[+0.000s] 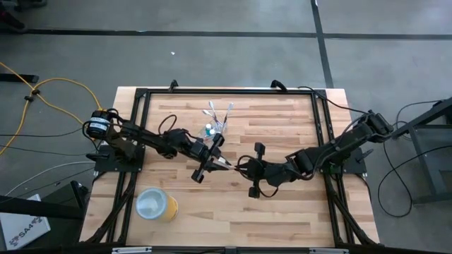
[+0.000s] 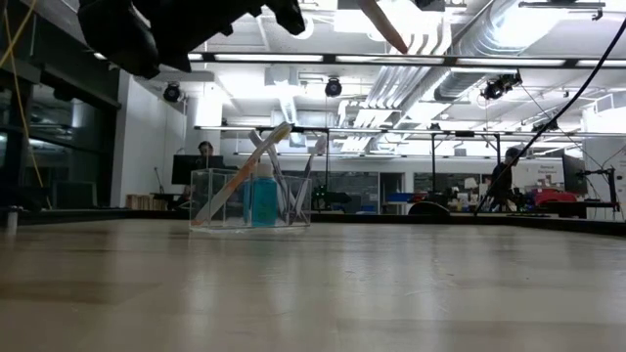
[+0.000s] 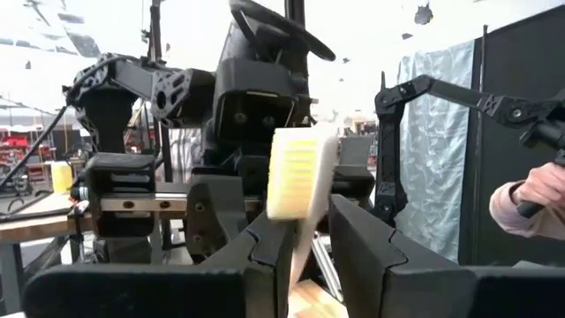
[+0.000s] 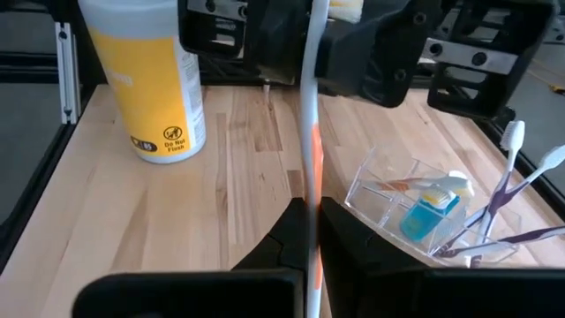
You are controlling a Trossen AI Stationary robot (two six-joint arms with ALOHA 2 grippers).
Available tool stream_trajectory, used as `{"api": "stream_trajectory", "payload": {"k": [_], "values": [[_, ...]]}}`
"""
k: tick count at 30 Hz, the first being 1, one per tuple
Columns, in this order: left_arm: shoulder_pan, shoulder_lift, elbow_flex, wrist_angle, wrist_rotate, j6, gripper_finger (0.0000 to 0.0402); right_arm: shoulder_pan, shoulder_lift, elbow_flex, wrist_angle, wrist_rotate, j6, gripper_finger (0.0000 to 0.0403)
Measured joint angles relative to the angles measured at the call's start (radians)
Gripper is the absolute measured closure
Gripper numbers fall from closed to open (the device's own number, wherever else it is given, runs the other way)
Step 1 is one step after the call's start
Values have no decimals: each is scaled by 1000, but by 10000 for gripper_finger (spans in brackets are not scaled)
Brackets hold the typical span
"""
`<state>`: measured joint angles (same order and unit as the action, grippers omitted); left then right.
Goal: Pick & Place toothbrushing station
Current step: Put the orange toothbrush into the transparent organizer
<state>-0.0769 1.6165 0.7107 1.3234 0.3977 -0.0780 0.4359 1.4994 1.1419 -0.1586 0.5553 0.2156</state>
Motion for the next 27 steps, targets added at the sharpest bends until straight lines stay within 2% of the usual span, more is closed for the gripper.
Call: {"api": "stream_trajectory", "payload": {"k": [7, 13, 19, 23, 27], "values": [[0, 0, 23, -58, 0, 3, 333, -7, 0, 0, 6, -9, -11, 399], [0, 0, 23, -53, -6, 3, 388, -6, 0, 0, 6, -10, -7, 397], [0, 0, 23, -52, -6, 3, 394, -6, 0, 0, 7, -33, 2, 394], [-1, 0, 22, -49, -6, 2, 395, -7, 0, 0, 8, -66, 4, 377], [0, 0, 22, -43, -5, -2, 396, -6, 0, 0, 4, -63, 22, 343]]}}
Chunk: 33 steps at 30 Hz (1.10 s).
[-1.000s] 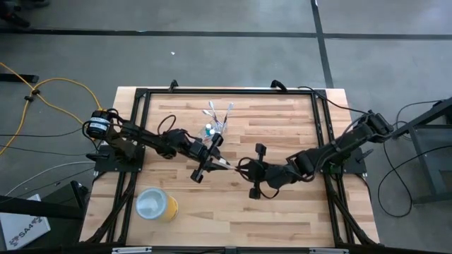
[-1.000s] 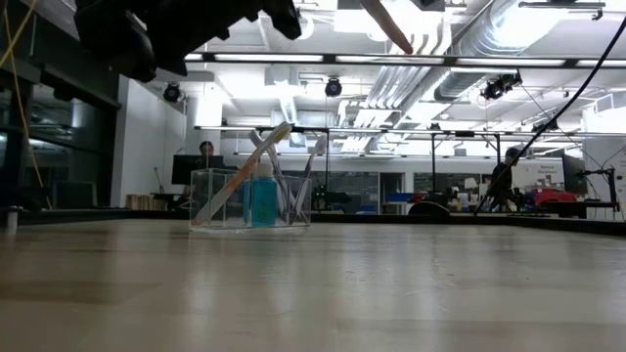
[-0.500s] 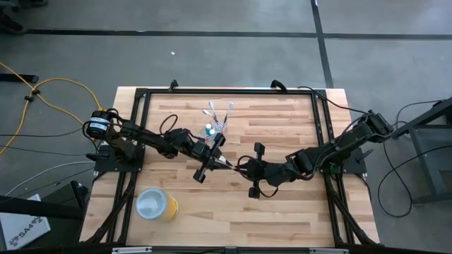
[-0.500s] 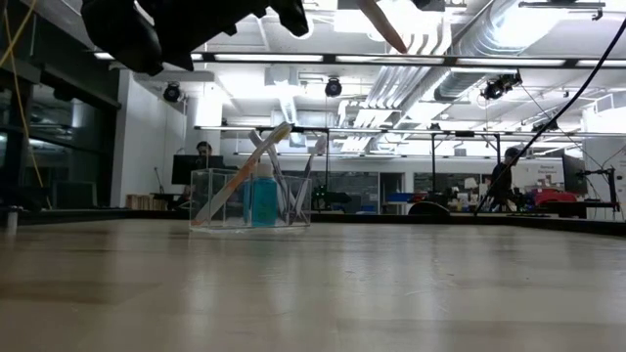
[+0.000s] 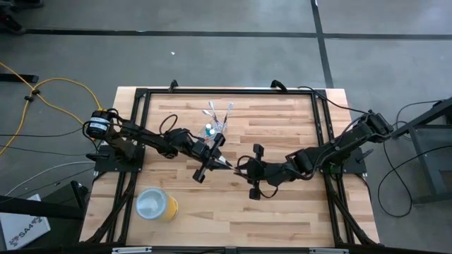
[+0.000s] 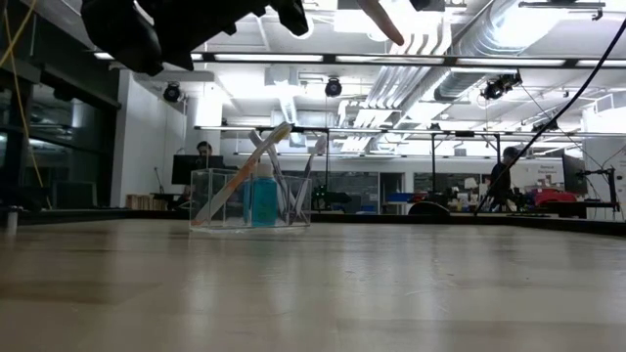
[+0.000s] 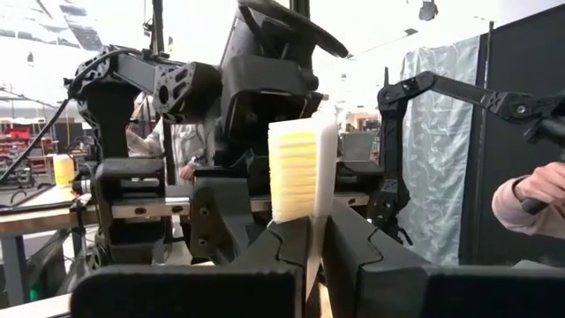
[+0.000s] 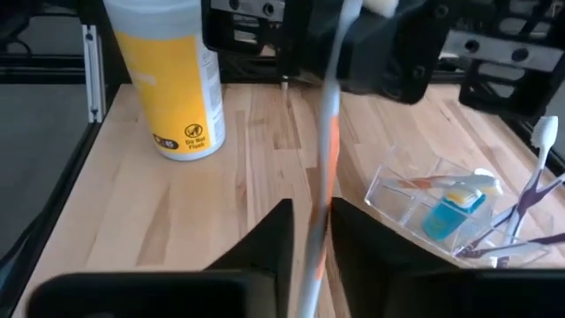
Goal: Pick & Place toothbrushing station
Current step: Put the orange toothbrush into the transparent organizer
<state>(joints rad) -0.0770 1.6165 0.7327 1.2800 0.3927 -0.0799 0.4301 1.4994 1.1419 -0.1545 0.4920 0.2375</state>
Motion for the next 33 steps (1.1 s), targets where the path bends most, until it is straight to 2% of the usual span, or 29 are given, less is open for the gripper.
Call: {"api": "stream_trajectory", "payload": {"k": [8, 11, 16, 21, 25, 27, 29, 33], "values": [[2, 0, -1, -39, -12, -1, 396, -1, 0, 0, 10, 6, -33, 262], [10, -2, -13, -41, -53, 1, 396, -1, -2, 0, 9, 18, -50, 235], [49, -34, -79, -41, -150, -15, 396, 0, -42, 0, -5, 102, -59, 204], [101, -139, -196, -40, -195, -32, 396, 2, -95, 0, -14, 112, -59, 195], [132, -280, -276, -62, -146, -51, 396, 9, -120, 0, -13, 112, -58, 195], [148, -366, -296, -150, -105, -55, 396, 9, -122, 0, -15, 111, -57, 197], [163, -471, -309, -328, -104, -51, 396, 8, -122, 0, -21, 112, -54, 198], [180, -668, -309, -664, -202, -20, 396, 8, -122, 0, -37, 112, -20, 199]]}}
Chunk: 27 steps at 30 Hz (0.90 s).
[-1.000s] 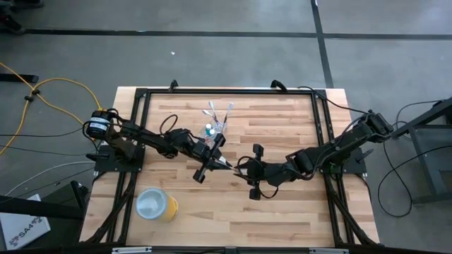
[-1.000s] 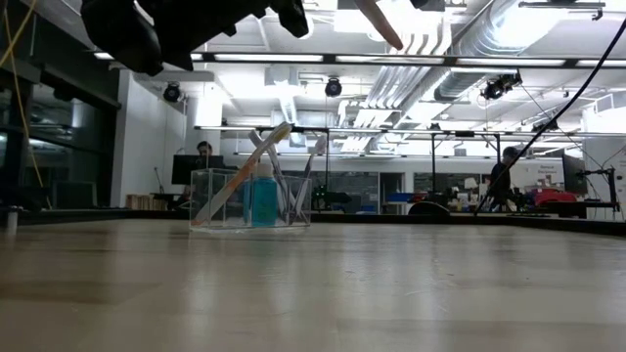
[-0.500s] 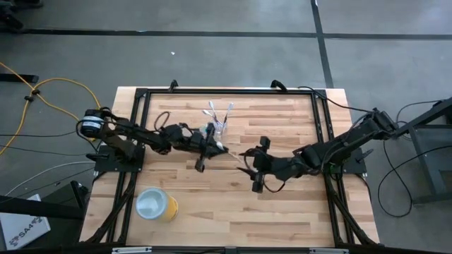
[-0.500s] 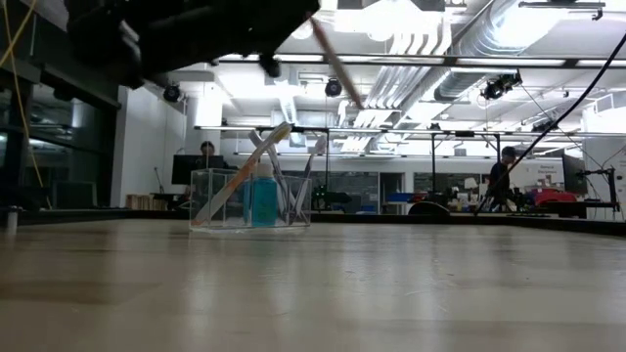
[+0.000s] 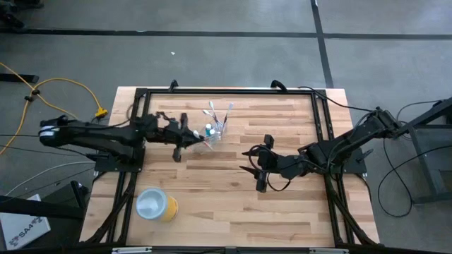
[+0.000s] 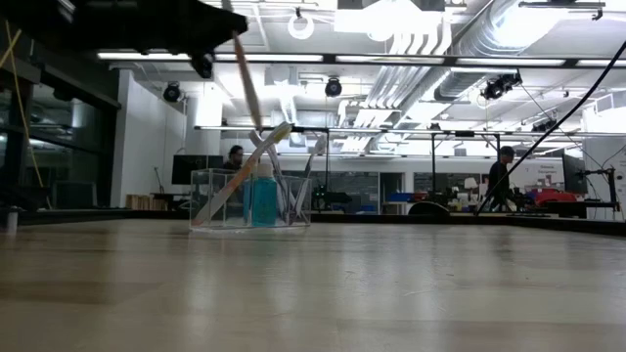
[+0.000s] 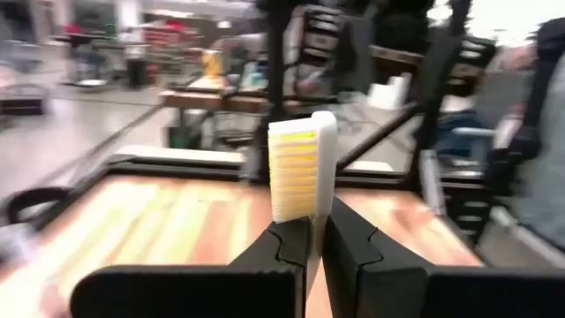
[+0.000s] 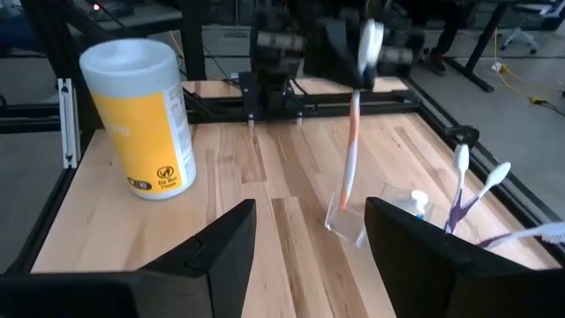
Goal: Pick & Place toothbrushing station
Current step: Put the orange toothbrush into the transparent organizer
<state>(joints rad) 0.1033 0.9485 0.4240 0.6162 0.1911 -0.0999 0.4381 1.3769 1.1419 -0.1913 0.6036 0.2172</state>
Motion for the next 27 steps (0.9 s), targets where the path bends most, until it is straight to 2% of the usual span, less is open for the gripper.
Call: {"api": "stream_trajectory", "payload": {"k": [5, 10, 17, 23, 27], "values": [[-17, -184, 0, -218, -100, 36, 396, 0, 0, 0, -39, 0, 47, 199], [-24, -231, 0, -370, -268, 59, 396, 0, 0, 0, -39, 0, 52, 199], [-18, -147, 0, -369, -375, 85, 396, 0, 1, 0, -37, 0, 52, 199], [15, -36, 0, -352, -399, 61, 396, 0, 1, 0, -37, 0, 52, 199], [34, 29, 0, -316, -375, 39, 396, 0, 1, 0, -37, -4, 75, 199]]}}
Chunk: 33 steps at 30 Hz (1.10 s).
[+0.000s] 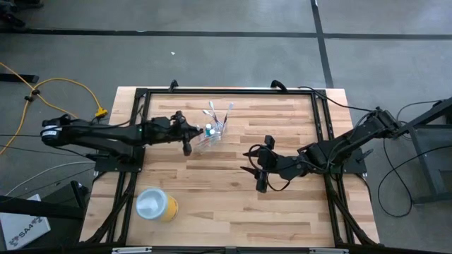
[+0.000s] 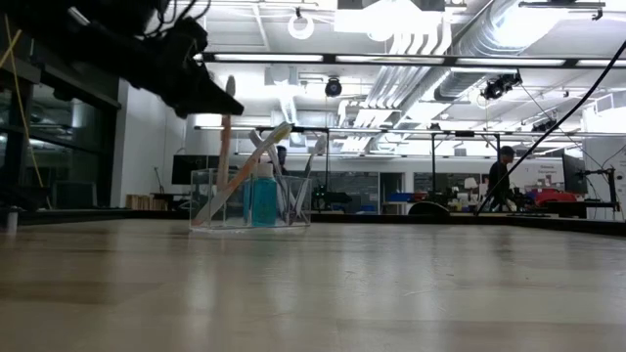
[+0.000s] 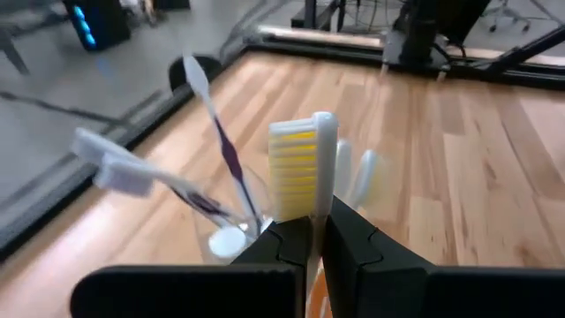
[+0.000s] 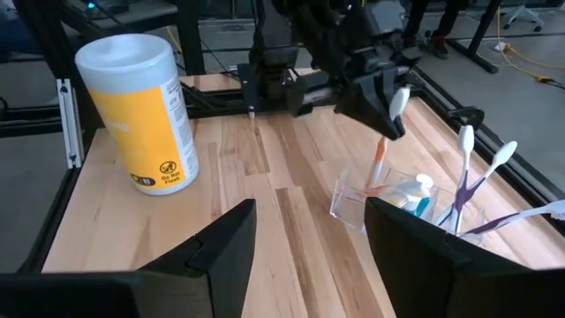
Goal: Pick & Place toothbrushing station
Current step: Put the orange toothbrush into the transparent organizer, then return to Home Position
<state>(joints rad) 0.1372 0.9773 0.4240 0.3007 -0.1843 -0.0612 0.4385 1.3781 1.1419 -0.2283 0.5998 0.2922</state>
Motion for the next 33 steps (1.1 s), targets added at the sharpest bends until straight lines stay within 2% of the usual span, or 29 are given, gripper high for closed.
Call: {"api": "stream_trajectory", "payload": {"k": [13, 20, 33], "values": [[51, 118, 4, 15, 131, -94, 393, 0, 4, 0, 0, -4, 3, 199], [59, 126, 2, 6, 149, -150, 365, 0, 4, 0, -1, -24, 8, 199], [59, 127, 0, 5, 149, -119, 297, 0, 4, 0, -2, -53, 26, 199]]}}
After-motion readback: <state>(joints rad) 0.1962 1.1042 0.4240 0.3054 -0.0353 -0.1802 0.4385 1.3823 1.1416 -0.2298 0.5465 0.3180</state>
